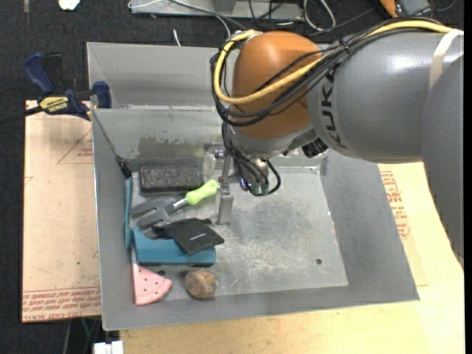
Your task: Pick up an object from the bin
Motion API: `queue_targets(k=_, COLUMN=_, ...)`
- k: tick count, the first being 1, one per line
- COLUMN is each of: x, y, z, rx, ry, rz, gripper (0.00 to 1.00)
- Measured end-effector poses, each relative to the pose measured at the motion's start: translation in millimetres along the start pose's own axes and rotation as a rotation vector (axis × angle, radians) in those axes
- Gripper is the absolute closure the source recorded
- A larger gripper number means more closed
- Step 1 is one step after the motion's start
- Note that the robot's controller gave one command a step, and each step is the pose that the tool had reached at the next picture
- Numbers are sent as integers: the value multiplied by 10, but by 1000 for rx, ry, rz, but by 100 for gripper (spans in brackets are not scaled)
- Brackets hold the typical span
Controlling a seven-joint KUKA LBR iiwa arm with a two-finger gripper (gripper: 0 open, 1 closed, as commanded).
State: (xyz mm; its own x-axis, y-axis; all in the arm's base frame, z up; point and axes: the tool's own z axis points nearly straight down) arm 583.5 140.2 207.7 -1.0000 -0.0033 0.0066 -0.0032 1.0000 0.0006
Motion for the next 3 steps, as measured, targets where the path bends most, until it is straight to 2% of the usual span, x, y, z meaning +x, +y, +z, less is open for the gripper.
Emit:
queue_targets(k=1, x=-15, y=-8, z=-50, rx=-1, ry=-8, rz=3, gripper=0)
queue_targets(k=2, x=-155, y=228, z=503, rx=-3, ry=-11, rz=6, gripper=0)
queue_targets(k=3, x=-333, y=113, z=906, rx=-2, ry=-16, rz=-24, gripper=0)
